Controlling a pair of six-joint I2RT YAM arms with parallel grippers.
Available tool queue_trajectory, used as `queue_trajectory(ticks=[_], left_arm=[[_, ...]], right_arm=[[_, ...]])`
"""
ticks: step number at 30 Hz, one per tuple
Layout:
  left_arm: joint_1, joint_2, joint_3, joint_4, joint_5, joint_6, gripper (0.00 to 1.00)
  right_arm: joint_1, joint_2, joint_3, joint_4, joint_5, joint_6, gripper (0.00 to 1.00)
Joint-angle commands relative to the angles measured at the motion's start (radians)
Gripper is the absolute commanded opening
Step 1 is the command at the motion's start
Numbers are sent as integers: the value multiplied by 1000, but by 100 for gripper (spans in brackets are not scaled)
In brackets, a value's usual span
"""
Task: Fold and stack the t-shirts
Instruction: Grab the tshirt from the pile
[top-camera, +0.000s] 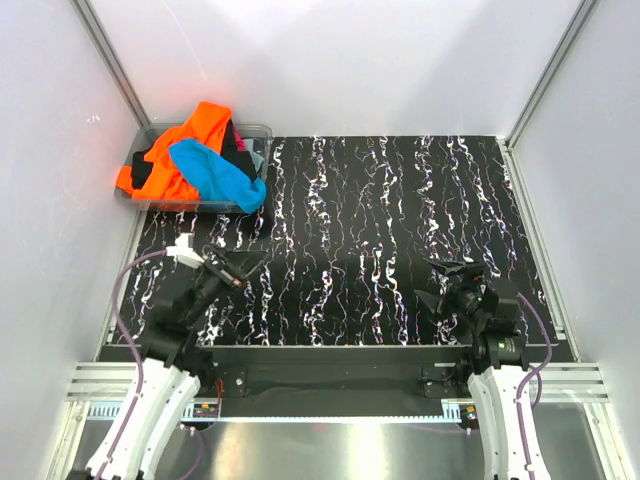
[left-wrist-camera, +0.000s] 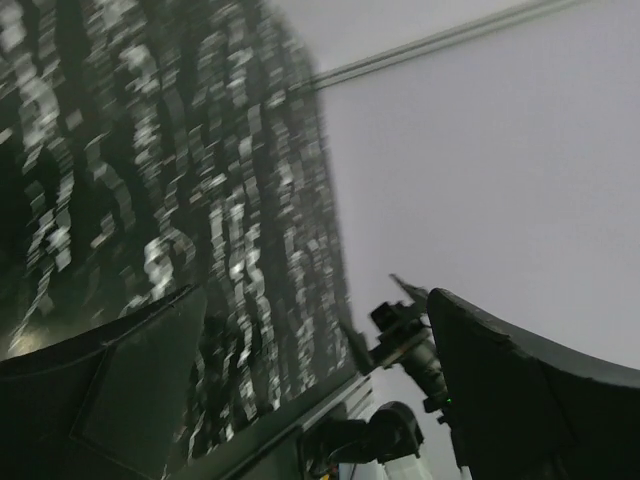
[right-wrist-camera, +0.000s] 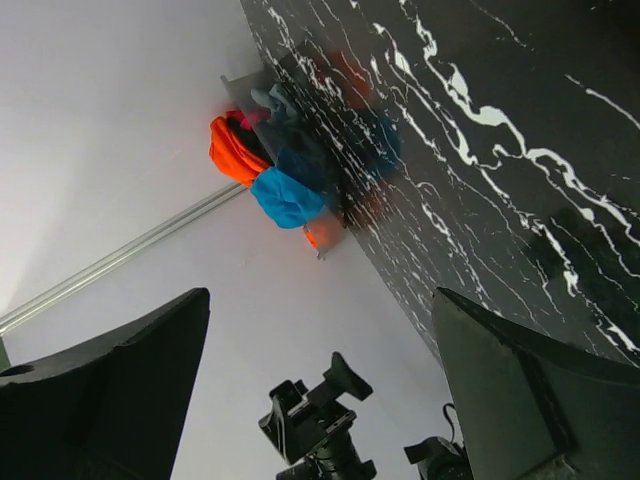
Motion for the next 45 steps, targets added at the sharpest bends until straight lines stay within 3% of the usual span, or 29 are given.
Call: queue_trajectory(ticks=[1, 3, 4, 5, 7, 10, 11, 15, 18, 22, 25, 27, 29, 33, 34, 35, 37, 38, 45], left_arm=[[4, 115, 134, -194, -42, 52, 99], [10, 189, 217, -274, -42, 150, 99], [17, 260, 316, -344, -21, 316, 99], [32, 295, 367, -378, -31, 373, 99], [53, 371, 491, -424, -123, 460, 99], [110, 442, 603, -455, -349, 446, 99], [177, 513, 634, -454, -399, 421, 99], [285, 750, 819, -333, -458, 439, 99], [340, 966, 1011, -293, -446, 514, 89], [369, 1250, 1248, -244, -389, 596, 87], [385, 1487, 1523, -313, -291, 571, 75], [385, 1568, 1593, -398, -327, 536, 75], [388, 1670, 1642, -380, -283, 507, 75], [391, 1850, 1880, -380, -209, 518, 64], [399, 1876, 1904, -382, -159, 464, 51], [400, 1916, 1923, -389, -140, 443, 46], [389, 1909, 1919, -437, -204, 392, 48], [385, 1872, 1891, -452, -244, 377, 53], [346, 1780, 1701, -457, -432, 389, 56]], right_arm=[[-4, -13, 74, -32, 40, -55, 100], [-4, -22, 77, -30, 48, -64, 100], [-4, -28, 83, -32, 46, -85, 100], [-4, -33, 104, -33, 49, -104, 100], [-3, -33, 138, -32, 72, -162, 100], [-4, 25, 221, -65, 92, -235, 100], [-3, 51, 254, -67, 80, -249, 100], [-3, 241, 360, -177, 17, -419, 100], [-4, 311, 437, -268, 36, -559, 100], [-4, 309, 467, -297, 59, -631, 100], [-4, 297, 442, -297, 75, -627, 100], [-4, 295, 440, -299, 83, -627, 100], [-4, 300, 443, -300, 91, -630, 100], [-4, 295, 456, -322, 108, -645, 100], [-4, 295, 459, -329, 114, -651, 100], [-4, 294, 463, -337, 121, -654, 100], [-4, 291, 462, -349, 138, -653, 100], [-4, 291, 463, -349, 145, -647, 100], [-4, 273, 440, -354, 152, -607, 100]])
